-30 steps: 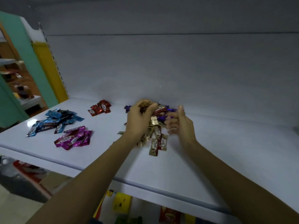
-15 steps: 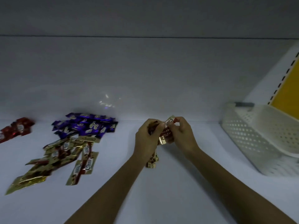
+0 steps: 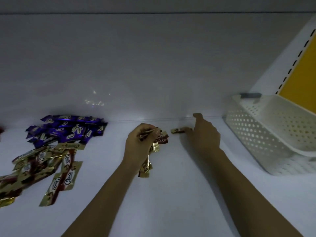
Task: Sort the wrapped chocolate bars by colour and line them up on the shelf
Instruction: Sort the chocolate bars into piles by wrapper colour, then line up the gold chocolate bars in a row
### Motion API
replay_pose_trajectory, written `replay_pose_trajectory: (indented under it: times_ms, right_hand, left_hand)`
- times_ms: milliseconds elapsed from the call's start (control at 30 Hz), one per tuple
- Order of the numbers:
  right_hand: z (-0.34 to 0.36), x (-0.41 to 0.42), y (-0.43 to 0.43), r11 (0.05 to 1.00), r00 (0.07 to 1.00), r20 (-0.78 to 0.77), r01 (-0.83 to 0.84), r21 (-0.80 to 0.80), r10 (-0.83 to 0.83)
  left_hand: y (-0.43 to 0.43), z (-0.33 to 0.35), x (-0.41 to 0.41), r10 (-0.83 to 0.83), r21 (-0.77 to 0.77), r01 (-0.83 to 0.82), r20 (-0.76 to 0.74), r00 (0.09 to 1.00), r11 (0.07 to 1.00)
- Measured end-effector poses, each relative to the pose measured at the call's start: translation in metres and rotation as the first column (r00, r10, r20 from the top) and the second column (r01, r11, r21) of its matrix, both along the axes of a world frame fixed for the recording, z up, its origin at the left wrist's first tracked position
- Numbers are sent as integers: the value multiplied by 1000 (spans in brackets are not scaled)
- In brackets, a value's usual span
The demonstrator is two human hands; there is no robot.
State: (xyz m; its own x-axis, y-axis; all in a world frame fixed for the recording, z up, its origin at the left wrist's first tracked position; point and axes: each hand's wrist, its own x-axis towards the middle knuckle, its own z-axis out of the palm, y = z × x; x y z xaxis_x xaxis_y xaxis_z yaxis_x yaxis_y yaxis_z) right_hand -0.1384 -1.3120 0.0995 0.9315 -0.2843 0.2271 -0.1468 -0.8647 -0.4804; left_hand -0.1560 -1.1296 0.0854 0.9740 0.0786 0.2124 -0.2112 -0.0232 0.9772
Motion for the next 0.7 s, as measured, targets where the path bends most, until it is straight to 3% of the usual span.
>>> replay_pose_trajectory:
  times_ms: [100, 200, 267, 400, 500, 600, 700]
  right_hand:
    - [1, -5, 0, 973, 978, 91, -173, -153, 188]
    - [-1, -5, 3, 898, 928, -100, -372, -233, 359]
    - [0, -2, -2, 870, 907, -182, -418, -262, 381]
    - [-12, 5, -29, 860, 924, -186, -378, -341, 333]
    - [-19, 7, -40, 916, 927, -13, -373, -144, 376]
    - [-14, 6, -43, 987, 968, 196, -161, 0, 158]
    - [-10, 9, -34, 996, 979, 202, -24, -81, 40]
  left_hand:
    - [0, -1, 0, -2, 14, 2, 6, 1000, 1000]
    - [-1, 0, 0, -1, -6, 1, 9, 1000, 1000]
    - [-1, -1, -1, 2, 12, -2, 14, 1000, 1000]
    - [0, -2, 0, -7, 37, 6, 12, 1000, 999]
    - [-1, -1, 0, -4, 17, 4, 6, 1000, 1000]
    - [-1, -1, 0, 8, 22, -8, 10, 1000, 1000]
    - [-1, -1, 1, 16, 51, -16, 5, 1000, 999]
